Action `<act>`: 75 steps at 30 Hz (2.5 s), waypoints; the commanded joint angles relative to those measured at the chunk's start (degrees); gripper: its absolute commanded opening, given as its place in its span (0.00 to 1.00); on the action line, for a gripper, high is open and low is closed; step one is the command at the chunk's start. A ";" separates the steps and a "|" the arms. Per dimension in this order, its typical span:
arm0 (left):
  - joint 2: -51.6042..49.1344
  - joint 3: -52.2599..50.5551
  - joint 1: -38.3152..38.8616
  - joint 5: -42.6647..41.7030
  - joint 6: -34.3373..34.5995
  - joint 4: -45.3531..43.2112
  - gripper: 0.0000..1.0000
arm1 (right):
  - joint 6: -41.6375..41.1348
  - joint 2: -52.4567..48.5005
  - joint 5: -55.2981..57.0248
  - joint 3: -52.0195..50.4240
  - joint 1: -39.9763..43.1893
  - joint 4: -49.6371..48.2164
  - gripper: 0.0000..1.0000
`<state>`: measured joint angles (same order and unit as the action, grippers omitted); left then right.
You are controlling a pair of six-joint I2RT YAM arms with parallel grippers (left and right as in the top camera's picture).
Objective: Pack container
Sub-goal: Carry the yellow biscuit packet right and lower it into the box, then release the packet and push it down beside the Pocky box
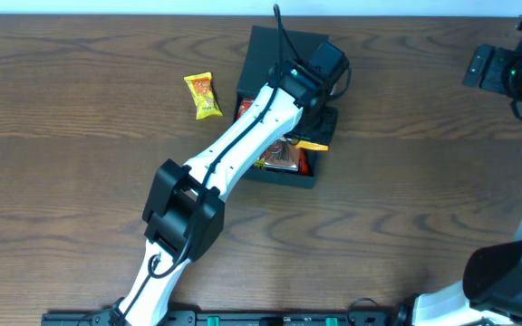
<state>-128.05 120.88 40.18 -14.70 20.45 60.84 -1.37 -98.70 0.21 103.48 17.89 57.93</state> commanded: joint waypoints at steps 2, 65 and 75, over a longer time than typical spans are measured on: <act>-0.96 -0.85 -0.85 -6.16 3.04 -1.99 0.33 | 1.03 1.53 -0.57 1.42 0.52 0.26 0.99; 2.69 -0.72 -1.44 12.76 1.18 -4.17 0.77 | 1.03 1.53 -1.77 1.42 0.50 0.63 0.99; 2.56 -0.72 -1.53 12.79 1.16 -4.15 0.40 | 1.03 1.53 -1.90 1.42 0.46 0.63 0.99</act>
<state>-125.99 120.38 38.72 -2.39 21.87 56.55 -0.97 -98.70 -1.34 103.48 17.89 58.50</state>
